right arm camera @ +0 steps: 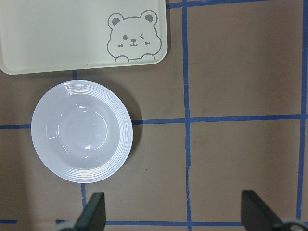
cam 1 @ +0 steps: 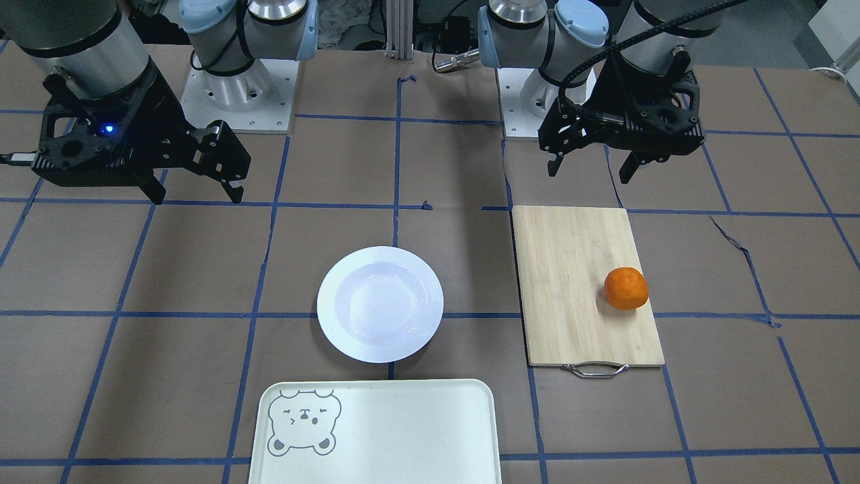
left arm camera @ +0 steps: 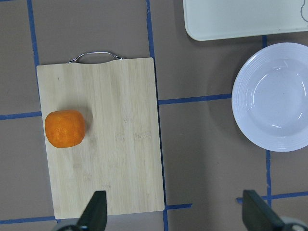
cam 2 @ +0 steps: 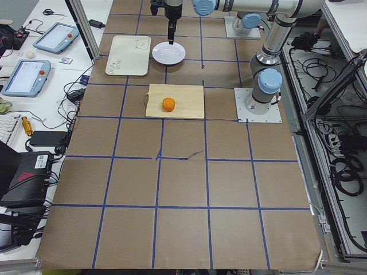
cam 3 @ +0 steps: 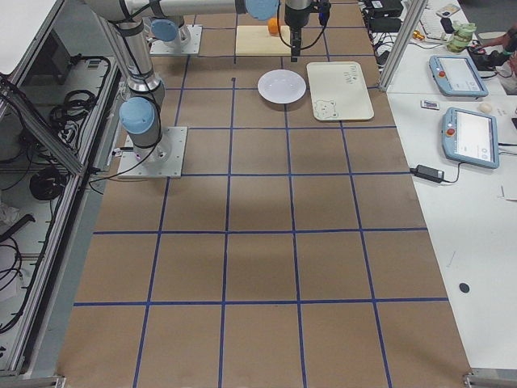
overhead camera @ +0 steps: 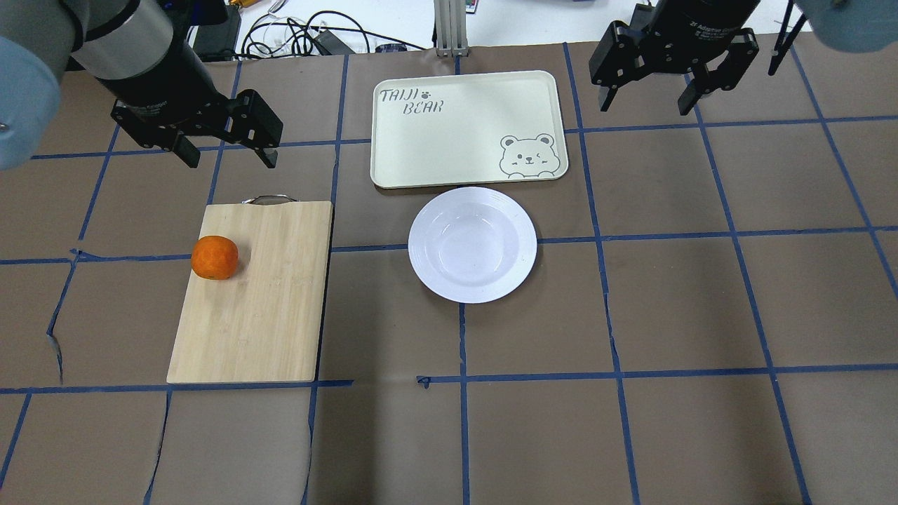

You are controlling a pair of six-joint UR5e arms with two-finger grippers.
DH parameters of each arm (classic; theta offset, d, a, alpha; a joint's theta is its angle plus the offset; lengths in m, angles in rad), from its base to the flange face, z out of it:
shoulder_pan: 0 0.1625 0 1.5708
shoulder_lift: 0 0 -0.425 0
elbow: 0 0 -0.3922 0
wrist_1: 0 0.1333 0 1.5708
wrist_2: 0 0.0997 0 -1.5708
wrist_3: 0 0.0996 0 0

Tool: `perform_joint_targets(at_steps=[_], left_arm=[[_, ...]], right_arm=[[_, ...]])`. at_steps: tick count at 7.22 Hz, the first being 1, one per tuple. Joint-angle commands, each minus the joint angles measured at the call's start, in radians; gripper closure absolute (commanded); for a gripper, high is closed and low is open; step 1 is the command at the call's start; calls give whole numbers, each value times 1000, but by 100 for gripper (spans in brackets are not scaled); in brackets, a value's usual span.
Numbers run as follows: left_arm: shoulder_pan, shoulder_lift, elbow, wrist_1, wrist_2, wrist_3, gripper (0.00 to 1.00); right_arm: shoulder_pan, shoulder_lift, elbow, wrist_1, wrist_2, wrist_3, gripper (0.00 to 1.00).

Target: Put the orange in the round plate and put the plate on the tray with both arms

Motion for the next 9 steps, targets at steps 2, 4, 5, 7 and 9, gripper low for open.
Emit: perform_joint_targets(at_steps=[2,4,5,7,9], left_arm=[[1,-1,-1,0,0,3,0],[1,-1,1,0,-2,0,0],[1,-1,-1,0,-2,2,0],[1,-1,1,0,-2,0,0],[2,1,1,0,0,2,0]], right_arm=[[36,6,2,-29,-29,41,0],[34,3,6,-45,-27,39,0],[33,3,8,-58,-30,38,0],[33,1,8,-60,-30,30,0],[28,3,6,-60,-35,29,0]])
